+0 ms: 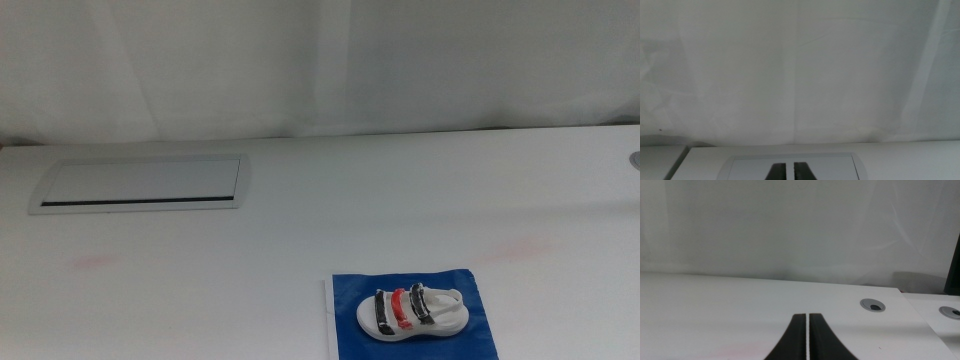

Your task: Use one arm to grab the shoe from the table and place it on the mat.

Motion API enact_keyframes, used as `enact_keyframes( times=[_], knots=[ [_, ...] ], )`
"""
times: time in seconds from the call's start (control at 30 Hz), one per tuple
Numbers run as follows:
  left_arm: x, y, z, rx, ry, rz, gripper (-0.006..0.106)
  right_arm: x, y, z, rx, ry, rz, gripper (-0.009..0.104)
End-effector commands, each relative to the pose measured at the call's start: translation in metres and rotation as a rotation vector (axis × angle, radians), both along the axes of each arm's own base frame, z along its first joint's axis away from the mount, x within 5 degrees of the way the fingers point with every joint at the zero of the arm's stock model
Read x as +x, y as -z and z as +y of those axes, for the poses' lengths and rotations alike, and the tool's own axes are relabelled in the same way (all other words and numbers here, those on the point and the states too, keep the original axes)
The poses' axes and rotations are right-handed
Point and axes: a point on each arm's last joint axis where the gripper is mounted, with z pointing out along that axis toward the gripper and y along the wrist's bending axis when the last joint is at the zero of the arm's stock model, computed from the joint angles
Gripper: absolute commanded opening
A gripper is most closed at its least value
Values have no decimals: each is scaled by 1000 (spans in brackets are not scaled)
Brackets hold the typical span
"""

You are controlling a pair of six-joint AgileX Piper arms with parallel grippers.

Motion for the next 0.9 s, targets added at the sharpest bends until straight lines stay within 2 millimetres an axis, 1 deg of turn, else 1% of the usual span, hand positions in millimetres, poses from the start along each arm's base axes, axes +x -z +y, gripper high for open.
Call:
enact_keyframes(
  times=[0.0, 0.1, 0.23, 0.27, 0.5, 0.6, 0.67, 0.87],
  knots=[
    [-13, 18, -1, -30, 7, -42, -3, 0, 12, 0, -16, -3, 23, -3],
    [-21, 43, -3, -84, 22, -77, -3, 0, 12, 0, -16, -3, 23, -3],
    [-22, 80, -6, -171, 40, -91, -3, 0, 12, 0, -16, -3, 23, -3],
    [-22, 94, -6, -183, 40, -86, -3, 0, 12, 0, -16, -3, 23, -3],
    [-15, 134, -6, -181, 33, -52, -3, 0, 12, 0, -16, -3, 23, -3],
    [-15, 148, -6, -180, 29, -10, -3, 0, 12, 0, -16, -3, 23, -3],
    [-15, 153, -6, -180, 28, 3, -3, 0, 12, 0, -16, -3, 23, -3],
    [-15, 150, -5, -180, 29, -25, -3, 0, 12, 0, -16, -3, 23, -3]
  ],
)
